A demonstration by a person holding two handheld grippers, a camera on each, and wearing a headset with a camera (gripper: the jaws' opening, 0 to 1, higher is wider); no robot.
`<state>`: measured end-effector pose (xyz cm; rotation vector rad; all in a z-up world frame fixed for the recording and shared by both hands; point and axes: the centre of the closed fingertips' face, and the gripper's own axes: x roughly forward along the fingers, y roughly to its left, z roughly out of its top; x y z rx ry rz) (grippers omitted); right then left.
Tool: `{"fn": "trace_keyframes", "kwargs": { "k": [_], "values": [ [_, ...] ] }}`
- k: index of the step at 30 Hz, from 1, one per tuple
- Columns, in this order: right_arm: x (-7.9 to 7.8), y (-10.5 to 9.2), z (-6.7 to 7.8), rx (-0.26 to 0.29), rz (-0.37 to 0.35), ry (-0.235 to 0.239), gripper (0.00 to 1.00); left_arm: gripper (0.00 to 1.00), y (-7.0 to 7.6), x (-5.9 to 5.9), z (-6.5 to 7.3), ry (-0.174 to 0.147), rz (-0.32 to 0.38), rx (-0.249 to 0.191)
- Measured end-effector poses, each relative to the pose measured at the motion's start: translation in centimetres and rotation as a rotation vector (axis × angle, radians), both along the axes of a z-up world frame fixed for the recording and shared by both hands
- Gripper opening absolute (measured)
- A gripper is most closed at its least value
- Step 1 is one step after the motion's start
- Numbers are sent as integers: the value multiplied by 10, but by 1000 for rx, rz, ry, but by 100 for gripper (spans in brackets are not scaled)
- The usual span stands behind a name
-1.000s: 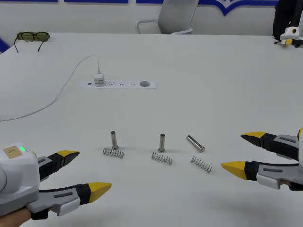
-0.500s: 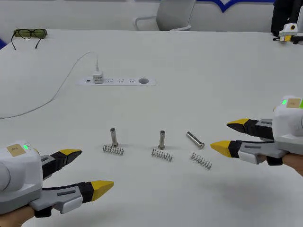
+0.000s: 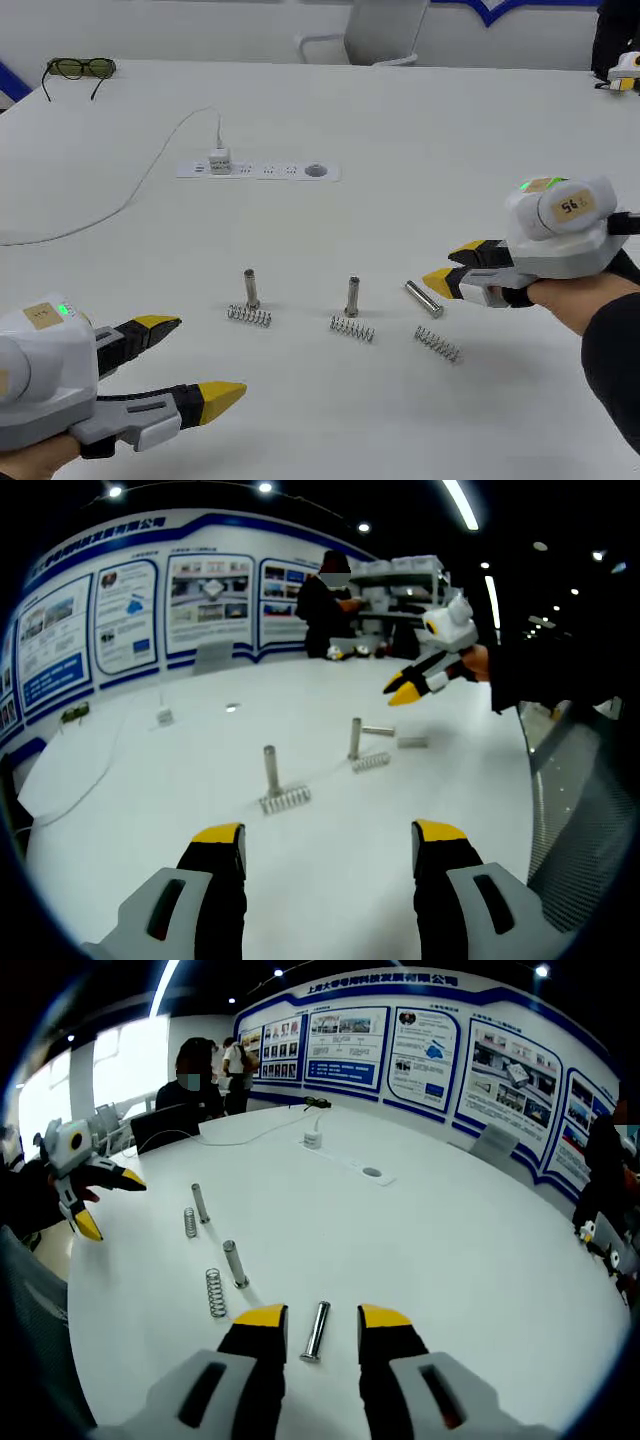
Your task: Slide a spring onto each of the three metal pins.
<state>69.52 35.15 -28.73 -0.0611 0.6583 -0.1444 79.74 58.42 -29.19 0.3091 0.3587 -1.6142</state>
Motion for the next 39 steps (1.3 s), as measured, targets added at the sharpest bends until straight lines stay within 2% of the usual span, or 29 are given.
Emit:
{"fn": "trace_keyframes", "kwargs": {
  "k": [6, 12, 17, 39],
  "values": [
    [9, -8, -16, 18, -34, 64, 24, 68, 0, -1, -2, 4, -2, 5],
    [19, -9, -30, 34, -39, 109, 20, 68, 0, 1, -5, 10, 3, 8],
    [19, -8, -43, 57, -56, 153, 18, 68, 2, 2, -7, 14, 7, 12],
    [24, -10, -61, 113, -93, 203, 10, 67, 4, 5, -15, 30, 16, 19]
  ]
}}
